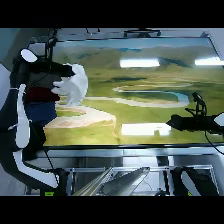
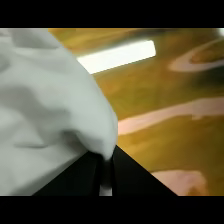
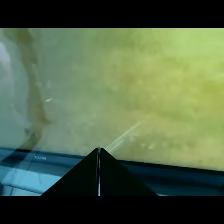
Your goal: Fold the shirts.
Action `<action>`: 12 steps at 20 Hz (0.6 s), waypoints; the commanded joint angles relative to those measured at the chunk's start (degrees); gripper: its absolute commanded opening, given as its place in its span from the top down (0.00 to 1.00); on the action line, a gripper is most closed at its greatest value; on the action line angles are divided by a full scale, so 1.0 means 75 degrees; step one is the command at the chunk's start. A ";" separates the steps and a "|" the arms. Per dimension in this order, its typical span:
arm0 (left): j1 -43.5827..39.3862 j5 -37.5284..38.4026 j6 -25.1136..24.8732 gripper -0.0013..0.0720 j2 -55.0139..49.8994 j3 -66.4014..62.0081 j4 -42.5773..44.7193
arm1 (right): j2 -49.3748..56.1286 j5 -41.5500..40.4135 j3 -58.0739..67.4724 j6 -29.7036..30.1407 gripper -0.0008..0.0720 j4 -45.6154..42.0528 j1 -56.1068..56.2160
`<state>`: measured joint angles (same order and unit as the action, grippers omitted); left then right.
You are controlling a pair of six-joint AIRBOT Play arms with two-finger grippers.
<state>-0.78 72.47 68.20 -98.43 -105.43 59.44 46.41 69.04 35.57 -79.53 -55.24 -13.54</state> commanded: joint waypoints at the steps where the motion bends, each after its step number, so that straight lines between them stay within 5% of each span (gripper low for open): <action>1: -0.1131 0.0571 0.0146 0.96 0.0833 0.0268 -0.0793 | 0.0003 -0.0076 0.0055 0.0440 0.96 -0.0009 -0.0242; 5: -0.2567 0.0472 0.0262 0.96 0.1215 0.1620 -0.0793 | 0.0003 0.0000 0.0055 0.0440 0.96 -0.0058 -0.0277; 9: -0.3579 -0.0662 0.0256 0.92 0.1215 0.2661 -0.0790 | 0.0003 0.0055 0.0055 0.0440 0.94 -0.0052 -0.0277; 10: -0.3692 -0.0889 0.0259 0.52 0.1215 0.2766 -0.0784 | 0.0003 0.0146 0.0055 0.0440 0.83 -0.0052 -0.0277; 11: -0.3736 -0.1040 0.0259 0.02 0.1215 0.2783 -0.0775 | 0.0003 0.0248 0.0055 0.0440 0.47 -0.0052 -0.0277; 12: -0.3707 -0.1128 0.0291 0.00 0.1241 0.2745 -0.0726 | 0.0006 0.0286 0.0052 0.0443 0.18 -0.0052 -0.0277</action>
<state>-26.28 68.45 70.11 -89.49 -86.85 53.65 46.41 70.00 35.94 -76.29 -55.64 -15.57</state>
